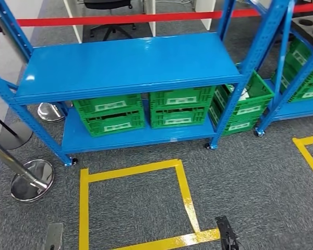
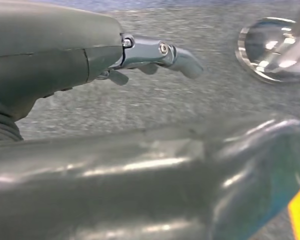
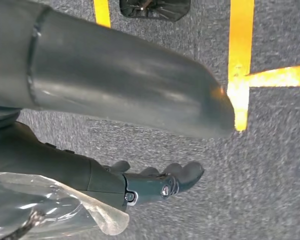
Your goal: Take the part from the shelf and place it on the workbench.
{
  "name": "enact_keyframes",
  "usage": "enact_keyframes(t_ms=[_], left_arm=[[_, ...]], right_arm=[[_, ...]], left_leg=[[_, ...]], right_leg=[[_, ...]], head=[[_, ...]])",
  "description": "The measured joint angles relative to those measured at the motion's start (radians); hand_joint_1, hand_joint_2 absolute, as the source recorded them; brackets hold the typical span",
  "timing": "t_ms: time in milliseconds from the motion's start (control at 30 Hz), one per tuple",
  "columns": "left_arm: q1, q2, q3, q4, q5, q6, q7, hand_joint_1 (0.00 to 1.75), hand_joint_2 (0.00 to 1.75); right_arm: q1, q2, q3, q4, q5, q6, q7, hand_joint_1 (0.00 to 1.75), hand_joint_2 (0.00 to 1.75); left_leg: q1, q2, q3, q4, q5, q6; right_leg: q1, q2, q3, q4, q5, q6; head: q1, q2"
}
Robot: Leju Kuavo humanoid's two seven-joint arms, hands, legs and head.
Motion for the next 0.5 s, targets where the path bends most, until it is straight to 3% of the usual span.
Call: enact_keyframes(t_ms=[67, 133, 167, 200, 267, 333, 400, 500], left_arm=[[-0.002, -0.002, 0.002, 0.0, -0.001, 0.003, 0.005, 0.0, 0.0], [-0.006, -0.004, 0.003, 0.0, -0.003, 0.005, 0.005, 0.0, 0.0], [-0.005, -0.005, 0.003, 0.0, -0.004, 0.004, 0.005, 0.0, 0.0], [-0.005, -0.006, 0.003, 0.0, -0.005, 0.003, 0.005, 0.0, 0.0], [-0.004, -0.007, 0.004, 0.0, -0.007, 0.0, 0.004, 0.0, 0.0], [-0.007, -0.009, 0.004, 0.0, -0.009, -0.002, 0.003, 0.0, 0.0], [-0.008, -0.01, 0.005, 0.0, -0.009, -0.003, 0.002, 0.0, 0.0], [-0.005, -0.009, 0.005, 0.0, -0.009, -0.004, 0.002, 0.0, 0.0]], right_arm=[[0.001, -0.002, 0.001, 0.0, 0.001, -0.002, 0.001, 0.0, 0.0], [0.006, -0.004, 0.001, 0.0, 0.002, -0.002, 0.002, 0.0, 0.0], [0.007, -0.005, 0.001, 0.0, 0.002, -0.002, 0.003, 0.0, 0.0], [0.008, -0.005, 0.001, 0.0, 0.002, -0.002, 0.003, 0.0, 0.0], [0.007, -0.007, 0.001, 0.0, 0.002, -0.003, 0.002, 0.0, 0.0], [0.007, -0.009, 0.001, 0.001, 0.002, -0.004, 0.0, 0.0, 0.0], [0.008, -0.01, 0.001, 0.001, 0.002, -0.004, 0.0, 0.0, 0.0], [0.008, -0.01, 0.001, 0.002, 0.002, -0.005, 0.0, 0.0, 0.0]], left_leg=[[0.007, -0.024, 0.006, -0.009, 0.004, 0.01], [0.007, -0.052, 0.006, -0.009, 0.003, 0.015], [0.007, -0.067, 0.008, -0.008, 0.002, 0.016], [0.006, -0.083, 0.01, -0.008, 0.0, 0.016], [0.007, -0.113, 0.017, -0.006, -0.004, 0.013], [0.007, -0.141, 0.018, -0.001, -0.009, 0.005], [0.01, -0.163, 0.01, 0.003, -0.008, -0.005], [0.015, -0.179, 0.002, 0.004, -0.007, -0.018]], right_leg=[[-0.003, 0.062, -0.041, 0.083, -0.047, 0.004], [-0.004, 0.098, -0.114, 0.213, -0.094, 0.005], [-0.004, 0.103, -0.142, 0.254, -0.096, 0.005], [-0.004, 0.106, -0.155, 0.259, -0.079, 0.005], [-0.006, 0.12, -0.13, 0.164, 0.003, 0.004], [-0.012, 0.17, -0.086, 0.05, 0.057, 0.002], [-0.013, 0.199, -0.064, 0.01, 0.057, -0.002], [-0.012, 0.175, -0.053, 0.003, 0.057, -0.013]], head=[[0.006, 0.0], [0.01, 0.0], [0.01, 0.0], [0.01, 0.0], [0.01, 0.0], [0.009, 0.0], [0.007, 0.0], [0.007, 0.0]])
